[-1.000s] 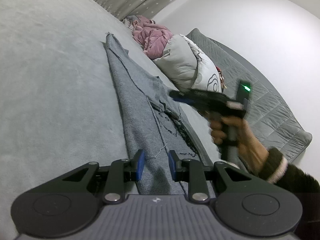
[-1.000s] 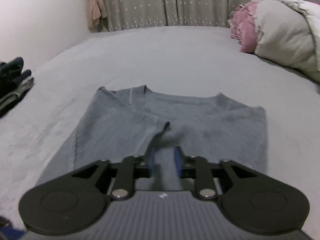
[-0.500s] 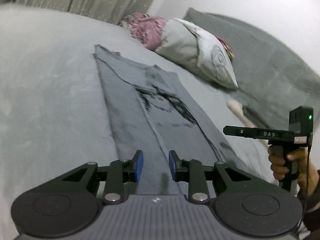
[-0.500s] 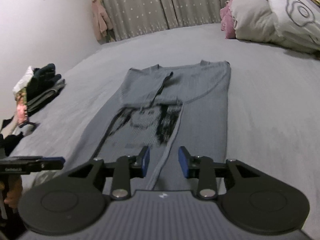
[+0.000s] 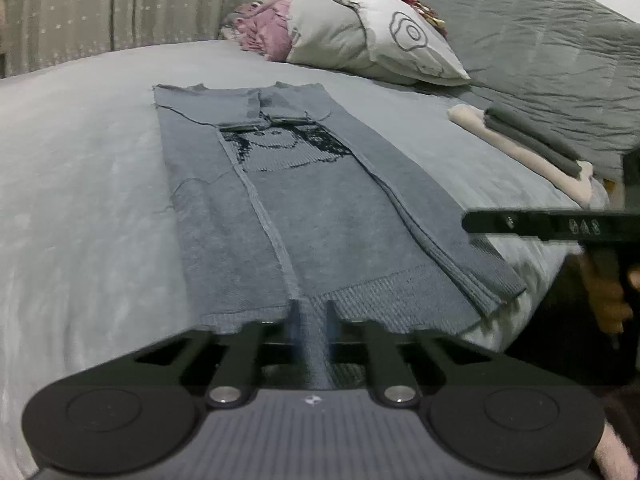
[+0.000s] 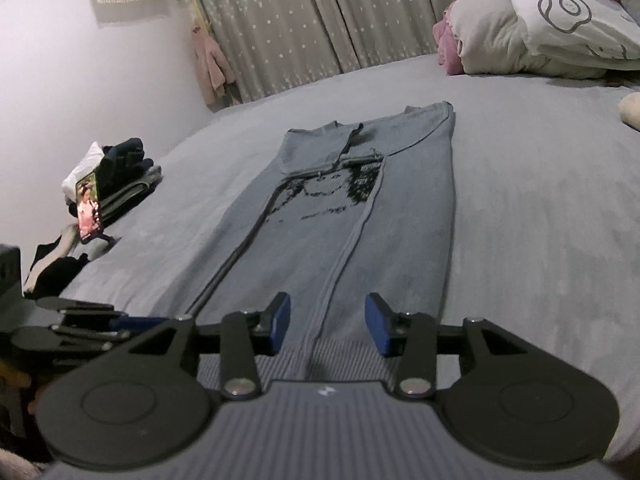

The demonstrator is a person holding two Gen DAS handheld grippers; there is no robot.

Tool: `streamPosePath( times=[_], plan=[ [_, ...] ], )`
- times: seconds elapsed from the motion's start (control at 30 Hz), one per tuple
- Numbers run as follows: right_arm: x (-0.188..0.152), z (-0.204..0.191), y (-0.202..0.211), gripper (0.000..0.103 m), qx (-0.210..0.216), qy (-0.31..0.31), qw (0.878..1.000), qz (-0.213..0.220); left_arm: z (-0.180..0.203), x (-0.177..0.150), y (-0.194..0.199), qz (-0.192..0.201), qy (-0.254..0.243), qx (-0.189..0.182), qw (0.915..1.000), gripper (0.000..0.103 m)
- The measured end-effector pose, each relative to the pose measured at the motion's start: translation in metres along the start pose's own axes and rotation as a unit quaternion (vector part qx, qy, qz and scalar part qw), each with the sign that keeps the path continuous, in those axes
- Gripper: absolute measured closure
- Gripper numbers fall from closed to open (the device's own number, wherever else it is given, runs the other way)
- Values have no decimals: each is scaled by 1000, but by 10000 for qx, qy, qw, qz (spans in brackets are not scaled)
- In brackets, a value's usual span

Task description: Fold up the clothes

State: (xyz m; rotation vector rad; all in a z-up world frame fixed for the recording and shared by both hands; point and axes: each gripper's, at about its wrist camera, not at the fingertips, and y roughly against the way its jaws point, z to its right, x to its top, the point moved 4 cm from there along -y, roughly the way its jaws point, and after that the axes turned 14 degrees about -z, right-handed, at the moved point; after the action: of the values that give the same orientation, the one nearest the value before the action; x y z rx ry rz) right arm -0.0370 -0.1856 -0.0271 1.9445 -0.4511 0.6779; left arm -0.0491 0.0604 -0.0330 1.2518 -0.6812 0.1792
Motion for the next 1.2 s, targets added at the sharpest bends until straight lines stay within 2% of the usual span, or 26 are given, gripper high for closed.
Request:
streamPosePath(
  times=[0.2,0.27,0.3,0.37,0.43,0.5,0.63,0.73,0.87,1.07,1.2],
  plan=[
    [-11,-5,2,54,93,-4,10000,14,19,4,-2,83,-60,-408,9991,103],
    [-12,-7,1,53,137,-1,9999,19,26,1,-12,-205,-116,-163,9996,103],
    [-12,-8,2,52,148,4,9999,23,24,-1,-11,-183,-85,-152,9997,101],
    [-15,-8,3,51,138,19,9999,37,20,-6,-2,-43,-1,-237,9997,94],
    [-16,-7,4,50,91,18,9999,51,14,-9,11,167,106,-224,9996,61],
    [-18,-2,5,49,12,-55,10000,68,6,-12,24,397,266,-119,9988,56],
    [-22,10,7,48,-93,-301,9995,76,-21,-21,40,563,749,-117,9955,56],
    [-27,17,10,48,-183,-435,9989,72,-43,-28,41,470,1180,-79,9919,56],
    [-33,29,16,48,-275,-635,9976,9,-63,-35,36,255,1594,-426,9860,58],
    [-43,36,16,48,-299,-732,9968,-101,-58,-40,27,39,1590,-676,9850,59],
    [-46,30,11,51,-445,-548,9973,-208,-47,-42,17,-73,1428,-652,9876,81]
  ],
)
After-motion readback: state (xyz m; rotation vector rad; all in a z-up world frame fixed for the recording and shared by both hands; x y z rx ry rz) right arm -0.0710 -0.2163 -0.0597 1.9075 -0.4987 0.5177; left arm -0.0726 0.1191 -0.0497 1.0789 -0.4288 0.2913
